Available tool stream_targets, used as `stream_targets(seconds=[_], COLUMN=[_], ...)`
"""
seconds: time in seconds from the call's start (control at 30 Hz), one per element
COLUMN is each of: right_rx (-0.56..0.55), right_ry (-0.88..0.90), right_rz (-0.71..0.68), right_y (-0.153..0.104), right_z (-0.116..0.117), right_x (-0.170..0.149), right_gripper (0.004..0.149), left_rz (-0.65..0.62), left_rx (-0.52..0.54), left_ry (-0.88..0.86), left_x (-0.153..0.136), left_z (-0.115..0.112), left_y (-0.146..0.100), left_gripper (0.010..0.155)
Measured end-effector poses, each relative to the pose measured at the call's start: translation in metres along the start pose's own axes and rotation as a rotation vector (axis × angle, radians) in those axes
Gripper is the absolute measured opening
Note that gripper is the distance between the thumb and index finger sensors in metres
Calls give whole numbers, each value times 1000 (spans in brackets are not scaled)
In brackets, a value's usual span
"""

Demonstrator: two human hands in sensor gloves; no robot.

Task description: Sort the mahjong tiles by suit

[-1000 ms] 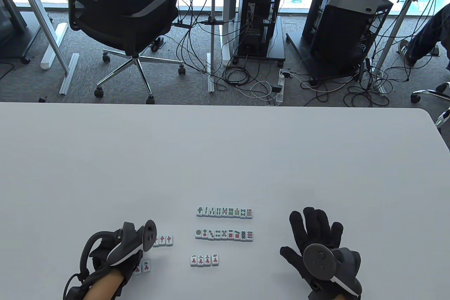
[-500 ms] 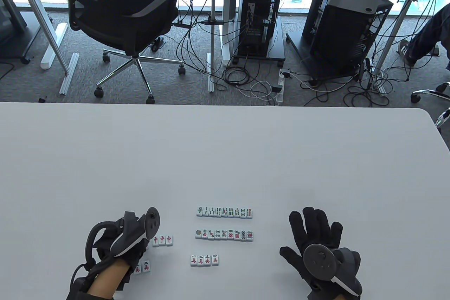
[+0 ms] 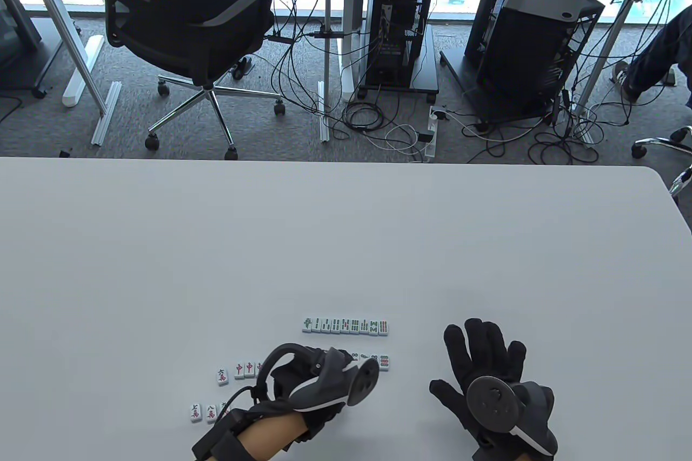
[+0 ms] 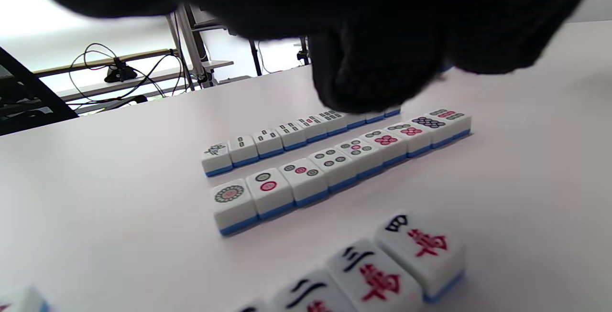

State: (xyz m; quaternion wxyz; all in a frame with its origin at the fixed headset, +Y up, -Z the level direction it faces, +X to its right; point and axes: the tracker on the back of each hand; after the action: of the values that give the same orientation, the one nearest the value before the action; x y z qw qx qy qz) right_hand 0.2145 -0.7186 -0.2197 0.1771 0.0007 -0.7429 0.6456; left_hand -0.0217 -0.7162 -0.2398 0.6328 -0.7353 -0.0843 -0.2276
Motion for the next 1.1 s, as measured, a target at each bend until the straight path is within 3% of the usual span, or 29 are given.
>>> stream_targets(seconds=[0.23, 0.43, 0.77, 0.93, 1.1], right_rx=[-1, 0, 9, 9, 11], right_ry=[4, 5, -5, -4, -2], right_rz=[-4, -12, -7, -7, -7], right_y=[0, -1, -1, -1, 0], right_z=[0, 1, 2, 2, 2], right_x=[0, 1, 1, 1, 1], right_gripper=[83, 83, 83, 83, 83], left_rz=[-82, -82, -86, -69, 53], left_rx=[-87, -148, -133, -118, -67], left_ry=[6, 50, 117, 91, 56], left_x=[32, 33, 37, 21, -27], left_z=[-21, -37, -38, -26, -7], left_y=[5, 7, 4, -4, -20], left_gripper=[62, 62, 63, 67, 65])
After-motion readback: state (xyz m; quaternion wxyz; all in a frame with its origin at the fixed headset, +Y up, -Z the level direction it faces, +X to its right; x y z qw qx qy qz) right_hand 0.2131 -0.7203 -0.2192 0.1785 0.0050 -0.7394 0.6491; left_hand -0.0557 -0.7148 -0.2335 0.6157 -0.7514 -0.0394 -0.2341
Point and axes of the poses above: the tracker on the back of each hand, its own x axis roughly to the thumb side, its own y axis roughly from the wrist to the fingertips, z = x × y, and after that the axes turned 3 degrees about -x, right-handed
